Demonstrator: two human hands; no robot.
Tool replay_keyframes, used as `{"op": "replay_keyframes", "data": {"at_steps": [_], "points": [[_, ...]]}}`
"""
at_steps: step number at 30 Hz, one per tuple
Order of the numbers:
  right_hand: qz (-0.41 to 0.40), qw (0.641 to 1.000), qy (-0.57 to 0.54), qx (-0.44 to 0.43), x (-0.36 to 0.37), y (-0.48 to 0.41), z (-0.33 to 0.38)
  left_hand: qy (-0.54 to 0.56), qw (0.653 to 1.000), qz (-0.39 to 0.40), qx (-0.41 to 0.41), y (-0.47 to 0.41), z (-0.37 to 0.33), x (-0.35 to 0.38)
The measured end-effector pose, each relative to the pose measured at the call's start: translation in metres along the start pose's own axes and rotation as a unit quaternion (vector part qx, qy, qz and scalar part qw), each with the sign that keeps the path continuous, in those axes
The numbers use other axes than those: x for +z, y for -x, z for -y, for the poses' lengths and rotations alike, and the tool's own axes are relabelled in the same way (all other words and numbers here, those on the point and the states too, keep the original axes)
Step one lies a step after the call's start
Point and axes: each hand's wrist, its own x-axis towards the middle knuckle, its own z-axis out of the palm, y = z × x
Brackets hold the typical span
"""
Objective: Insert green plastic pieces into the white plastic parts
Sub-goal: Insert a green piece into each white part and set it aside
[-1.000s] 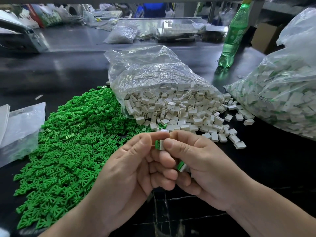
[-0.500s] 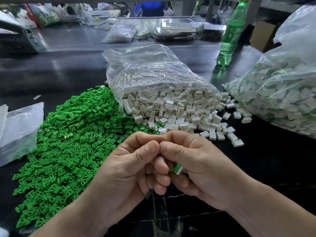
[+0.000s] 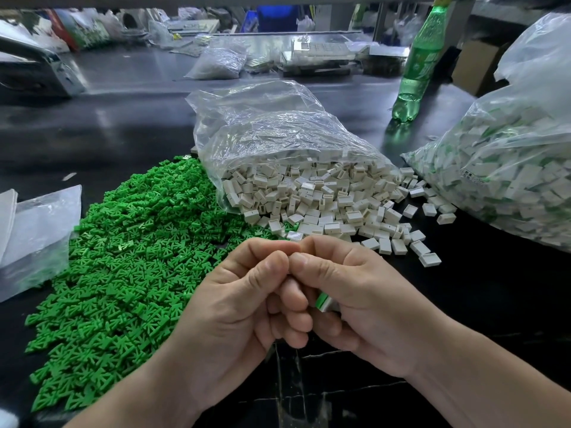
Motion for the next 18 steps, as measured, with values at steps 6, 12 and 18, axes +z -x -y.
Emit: {"op": "replay_keyframes", "data": {"at_steps": [6,12,18], "points": [[0.007,1.0,-0.023,-0.009,-0.005,-0.002,0.0,-0.129,0.99,-0.006,0.057,0.0,-0.007,-0.003],[-0.01,0.999,-0.034,0.013,-0.003,-0.003,-0.002,-0.515,0.818,-0.099,0.236,0.009,-0.002,0.001],[0.001,0.996,-0.083,0.038,0.0,-0.004,-0.003,-0.59,0.741,-0.111,0.301,0.009,-0.001,0.004]]}}
